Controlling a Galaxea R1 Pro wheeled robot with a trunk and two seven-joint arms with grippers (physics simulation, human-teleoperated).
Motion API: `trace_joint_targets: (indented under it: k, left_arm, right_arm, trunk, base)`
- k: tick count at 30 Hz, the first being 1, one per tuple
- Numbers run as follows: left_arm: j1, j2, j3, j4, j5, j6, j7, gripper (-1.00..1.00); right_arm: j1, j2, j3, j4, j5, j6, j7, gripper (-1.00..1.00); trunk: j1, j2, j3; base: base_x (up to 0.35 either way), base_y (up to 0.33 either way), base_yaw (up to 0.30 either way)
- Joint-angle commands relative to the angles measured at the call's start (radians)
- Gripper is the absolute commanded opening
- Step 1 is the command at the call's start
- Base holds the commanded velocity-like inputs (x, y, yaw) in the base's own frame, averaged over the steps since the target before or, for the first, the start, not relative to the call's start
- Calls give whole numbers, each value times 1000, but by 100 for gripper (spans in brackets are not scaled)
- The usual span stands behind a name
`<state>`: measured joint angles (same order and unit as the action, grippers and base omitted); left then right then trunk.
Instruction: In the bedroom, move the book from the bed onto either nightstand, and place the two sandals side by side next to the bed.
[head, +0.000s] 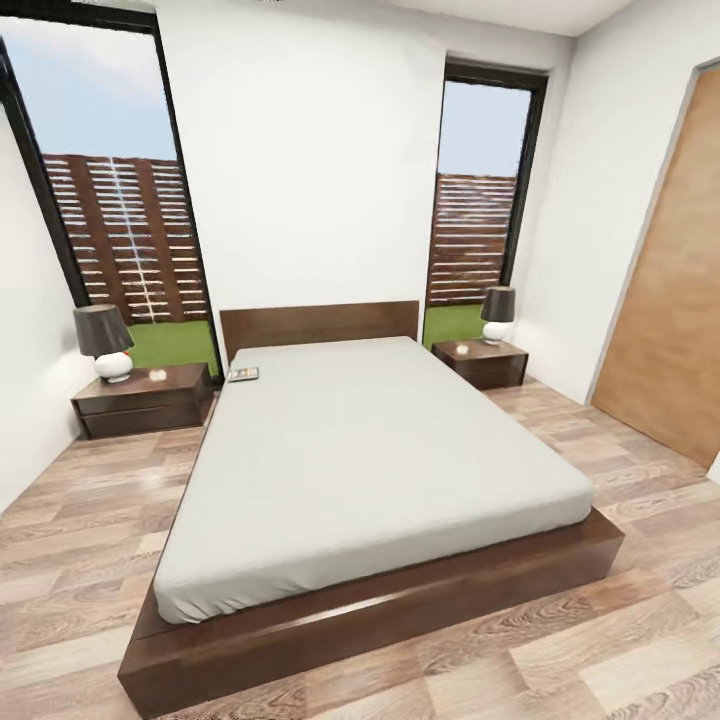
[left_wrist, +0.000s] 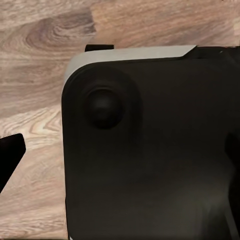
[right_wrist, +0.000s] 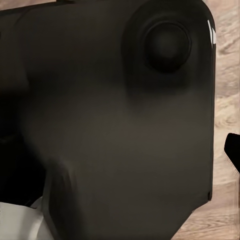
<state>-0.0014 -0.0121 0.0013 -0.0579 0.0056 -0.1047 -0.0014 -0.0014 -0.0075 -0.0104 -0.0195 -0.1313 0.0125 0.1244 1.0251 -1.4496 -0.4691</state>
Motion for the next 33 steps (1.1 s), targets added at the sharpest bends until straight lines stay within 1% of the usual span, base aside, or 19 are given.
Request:
trace_joint_targets:
  k: [1, 5, 7, 9, 10, 12, 20, 25, 30, 31, 33]
  left_arm:
    - [0, 0, 0, -1, 1, -2, 0, 100]
    - [0, 0, 0, -4, 1, -3, 0, 100]
    - [0, 0, 0, -19, 1, -5, 0, 100]
    - [0, 0, 0, -85, 1, -13, 0, 100]
    - [0, 0, 0, -99, 1, -14, 0, 100]
    - [0, 0, 0, -140, 1, -16, 0, 100]
    - [0, 9, 0, -331, -6, -34, 1, 100]
    - [-1, 9, 0, -374, -7, -36, 0, 100]
    - [-4, 3, -1, -437, -7, -40, 0, 100]
    - [-4, 3, -1, -439, -7, -43, 0, 100]
    - [-5, 7, 1, -444, -4, -71, 0, 100]
  right_arm:
    - [0, 0, 0, -1, -10, 1, 4, 100]
    - [0, 3, 0, 0, -7, 1, 4, 100]
    - [0, 4, 1, -1, -5, 1, 5, 100]
    - [0, 4, 1, -4, -4, 1, 5, 100]
    - [0, 4, 1, -7, -4, 1, 5, 100]
    - [0, 3, 1, -33, -4, 1, 6, 100]
    - [0, -1, 1, -248, -8, 0, 10, 100]
    - [0, -3, 1, -316, -8, -28, 10, 100]
    - [0, -5, 0, -403, -9, -60, 9, 100]
    - [0, -5, -1, -405, -9, -61, 9, 100]
    - [0, -5, -7, -409, -11, -63, 7, 100]
  trunk:
    - [0, 0, -1]
    - [0, 0, -1]
    - [0, 0, -1]
    - [0, 0, -1]
    - [0, 0, -1]
    - [0, 0, -1]
    - [0, 0, -1]
    - [0, 0, -1]
    - [0, 0, -1]
    - [0, 0, -1]
    - [0, 0, -1]
  base:
    - [0, 0, 293]
    - [0, 0, 293]
    - [0, 0, 293]
    - [0, 0, 293]
    - [0, 0, 293]
    - [0, 0, 293]
    - [0, 0, 293]
    - [0, 0, 293]
    - [0, 0, 293]
    - [0, 0, 293]
    - [0, 0, 293]
